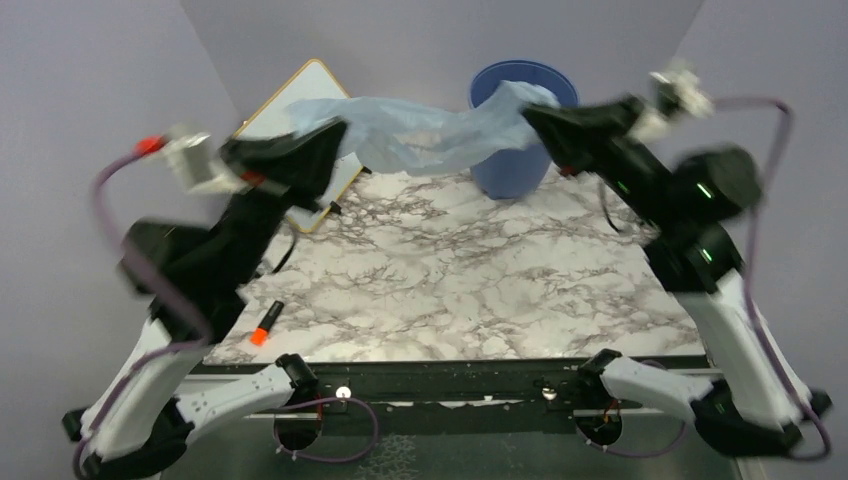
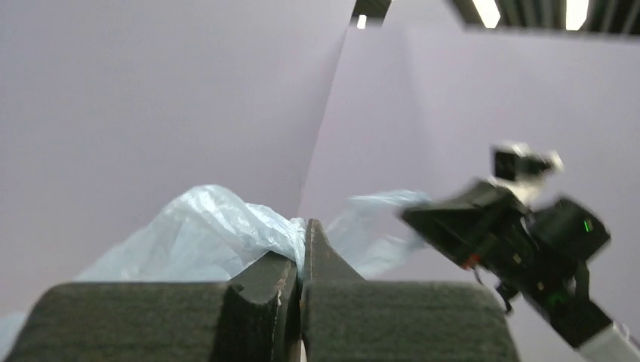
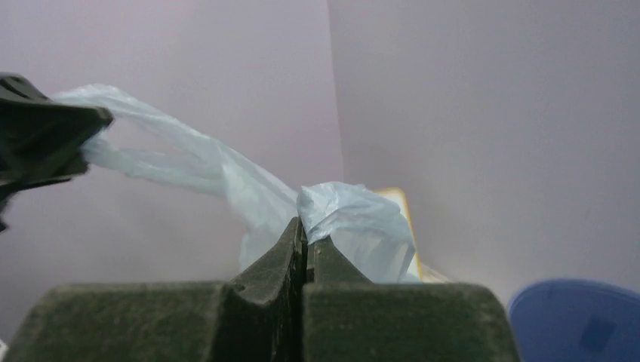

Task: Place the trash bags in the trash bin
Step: Unfold the trash bag at the center of the board.

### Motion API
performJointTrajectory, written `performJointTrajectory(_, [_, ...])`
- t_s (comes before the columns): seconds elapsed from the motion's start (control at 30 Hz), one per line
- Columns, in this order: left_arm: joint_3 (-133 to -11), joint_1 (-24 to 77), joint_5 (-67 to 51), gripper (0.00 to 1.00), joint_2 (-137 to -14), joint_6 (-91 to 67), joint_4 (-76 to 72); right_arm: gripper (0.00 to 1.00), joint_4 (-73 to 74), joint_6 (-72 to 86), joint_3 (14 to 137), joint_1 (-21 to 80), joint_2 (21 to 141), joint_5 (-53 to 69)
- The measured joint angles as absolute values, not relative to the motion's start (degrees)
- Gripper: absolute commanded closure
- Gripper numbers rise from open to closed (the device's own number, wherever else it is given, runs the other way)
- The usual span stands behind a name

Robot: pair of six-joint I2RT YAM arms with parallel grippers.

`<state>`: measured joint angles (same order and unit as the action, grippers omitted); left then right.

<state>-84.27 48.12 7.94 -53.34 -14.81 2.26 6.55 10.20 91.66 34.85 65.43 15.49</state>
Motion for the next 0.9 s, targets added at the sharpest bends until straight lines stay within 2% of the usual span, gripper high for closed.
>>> performJointTrajectory(0.13, [-63.75,48.12,10.26,1.00,-30.96,-15.92,-10.83,0.99,-7.77,11.14,66.24,34.83,37.39,14.59])
performJointTrajectory(0.2, [-50.81,48.10,12.25,1.00,-24.21,-21.91,-12.51,0.99,-12.29,14.26,54.43,34.94,32.64,13.63])
performJointTrajectory(0.27, [-38.17,48.10,10.72,1.00,-25.02,-29.71,-10.79,0.99,-13.76,19.57,40.60,34.92,37.39,13.32])
performJointTrajectory(0.33, [-27.33,48.14,6.76,1.00,-31.77,-37.21,-7.09,0.99,-12.56,26.28,26.87,34.89,50.37,14.24])
performJointTrajectory(0.4, [-20.23,48.25,3.81,1.00,-41.47,-42.09,0.71,0.99,-2.74,30.61,17.17,34.65,60.20,14.85])
performJointTrajectory(0.43, [-19.03,48.36,3.31,1.00,-45.60,-43.38,9.02,0.99,0.67,32.16,15.75,34.33,60.36,16.49])
performJointTrajectory(0.47, [-19.31,48.40,3.27,1.00,-46.50,-43.57,11.49,0.99,5.32,31.88,19.09,34.54,58.85,15.62])
performJointTrajectory(0.53, [-28.05,48.38,4.89,1.00,-47.99,-40.75,19.18,0.99,10.26,28.51,32.40,34.83,58.63,14.46])
performJointTrajectory(0.67, [-64.45,48.31,8.58,1.00,-53.45,-28.71,17.43,0.99,10.02,19.03,68.82,34.81,61.32,13.54])
performJointTrajectory(0.73, [-76.53,48.34,8.47,1.00,-53.54,-23.79,11.57,0.99,3.31,15.70,82.26,34.76,60.36,14.44])
performJointTrajectory(0.8, [-81.17,48.34,7.88,1.00,-48.77,-19.11,4.45,0.99,-3.70,14.15,82.67,34.79,54.54,16.36])
performJointTrajectory(0.9, [-74.11,48.34,7.94,1.00,-37.45,-16.97,-2.04,0.99,-9.82,13.47,71.44,34.79,40.99,18.20])
